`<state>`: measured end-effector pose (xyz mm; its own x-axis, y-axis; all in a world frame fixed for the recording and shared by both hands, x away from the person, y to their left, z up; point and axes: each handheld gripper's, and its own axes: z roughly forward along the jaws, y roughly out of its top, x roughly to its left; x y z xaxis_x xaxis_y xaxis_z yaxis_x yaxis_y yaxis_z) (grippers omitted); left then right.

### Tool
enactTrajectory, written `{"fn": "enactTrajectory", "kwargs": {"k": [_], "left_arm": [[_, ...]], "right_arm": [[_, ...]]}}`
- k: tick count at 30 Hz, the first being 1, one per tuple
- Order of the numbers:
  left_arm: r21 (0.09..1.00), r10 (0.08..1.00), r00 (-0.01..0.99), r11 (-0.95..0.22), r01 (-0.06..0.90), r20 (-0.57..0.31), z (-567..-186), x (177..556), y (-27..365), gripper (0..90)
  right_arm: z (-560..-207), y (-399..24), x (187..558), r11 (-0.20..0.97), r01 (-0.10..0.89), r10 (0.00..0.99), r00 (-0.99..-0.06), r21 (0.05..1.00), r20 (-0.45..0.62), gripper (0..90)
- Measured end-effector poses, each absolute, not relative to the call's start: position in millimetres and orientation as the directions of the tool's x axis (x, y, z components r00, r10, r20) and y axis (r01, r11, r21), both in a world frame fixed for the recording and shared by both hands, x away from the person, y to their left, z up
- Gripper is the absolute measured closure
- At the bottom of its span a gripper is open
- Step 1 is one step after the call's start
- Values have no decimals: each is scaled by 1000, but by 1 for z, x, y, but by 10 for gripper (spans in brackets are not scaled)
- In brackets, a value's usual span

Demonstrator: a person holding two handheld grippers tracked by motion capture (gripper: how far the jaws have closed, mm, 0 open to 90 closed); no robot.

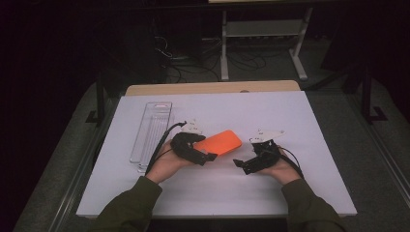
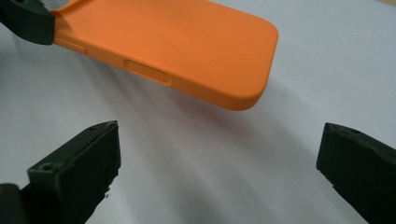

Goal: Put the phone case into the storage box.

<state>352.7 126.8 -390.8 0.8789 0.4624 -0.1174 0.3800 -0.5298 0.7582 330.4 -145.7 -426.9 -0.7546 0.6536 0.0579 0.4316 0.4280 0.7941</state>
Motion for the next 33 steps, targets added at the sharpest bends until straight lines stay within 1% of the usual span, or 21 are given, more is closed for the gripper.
{"fn": "enactTrajectory", "kwargs": {"k": [6,15,18,24,25,26,28,30,33], "left_arm": [[760,461,878,-522,387,-131,-392,352,125,159],[759,458,881,-529,380,-121,-391,353,127,159],[761,461,878,-521,388,-132,-392,352,126,160],[762,456,882,-527,377,-120,-391,352,125,160],[762,458,879,-522,385,-131,-392,352,125,160],[761,458,880,-525,380,-123,-391,352,125,160],[762,459,880,-524,381,-124,-391,352,126,160],[761,460,878,-521,386,-131,-391,352,126,160],[761,459,879,-524,384,-127,-391,352,126,159]], "right_arm": [[-428,-146,329,450,410,655,-756,793,20,0],[-428,-146,326,480,360,647,-761,800,-46,0],[-428,-146,324,495,336,645,-760,801,-80,0],[-426,-145,322,527,287,638,-755,800,-149,0],[-426,-145,322,541,278,634,-755,794,-168,0],[-426,-144,321,552,267,631,-753,790,-187,0],[-426,-142,319,556,262,635,-746,789,-200,0],[-425,-143,320,586,227,617,-747,778,-247,0],[-425,-141,318,601,206,613,-739,773,-279,0]]}}
